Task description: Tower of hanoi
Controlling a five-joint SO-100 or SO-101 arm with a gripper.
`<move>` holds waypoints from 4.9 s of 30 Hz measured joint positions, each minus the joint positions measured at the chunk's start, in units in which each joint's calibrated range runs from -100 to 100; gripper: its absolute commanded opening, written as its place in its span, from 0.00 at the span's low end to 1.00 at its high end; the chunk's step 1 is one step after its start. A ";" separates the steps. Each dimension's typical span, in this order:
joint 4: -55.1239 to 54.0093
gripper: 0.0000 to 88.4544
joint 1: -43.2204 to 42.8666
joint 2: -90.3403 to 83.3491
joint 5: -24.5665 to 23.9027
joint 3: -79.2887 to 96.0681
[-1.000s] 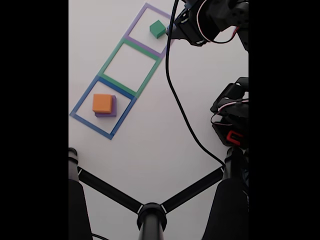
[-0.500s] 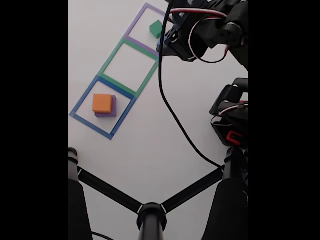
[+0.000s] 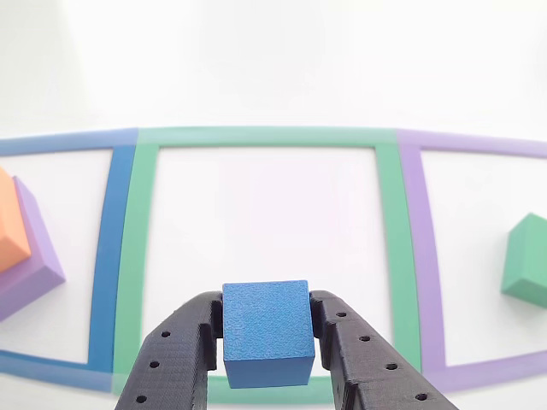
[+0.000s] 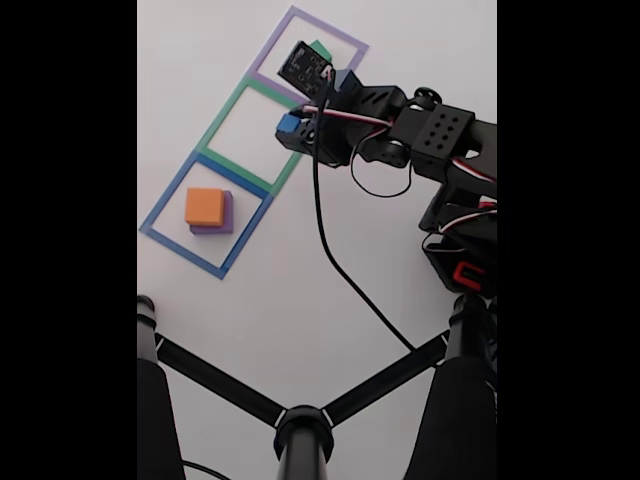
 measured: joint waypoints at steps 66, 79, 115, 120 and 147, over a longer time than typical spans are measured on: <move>-64.29 0.12 3.03 45.67 0.20 2.52; 11.24 0.00 8.19 -6.25 0.20 -8.62; 63.40 0.26 25.71 -14.35 0.20 -42.91; 46.07 0.28 25.87 -14.52 0.20 -27.07; -53.77 0.33 26.03 36.22 0.20 4.09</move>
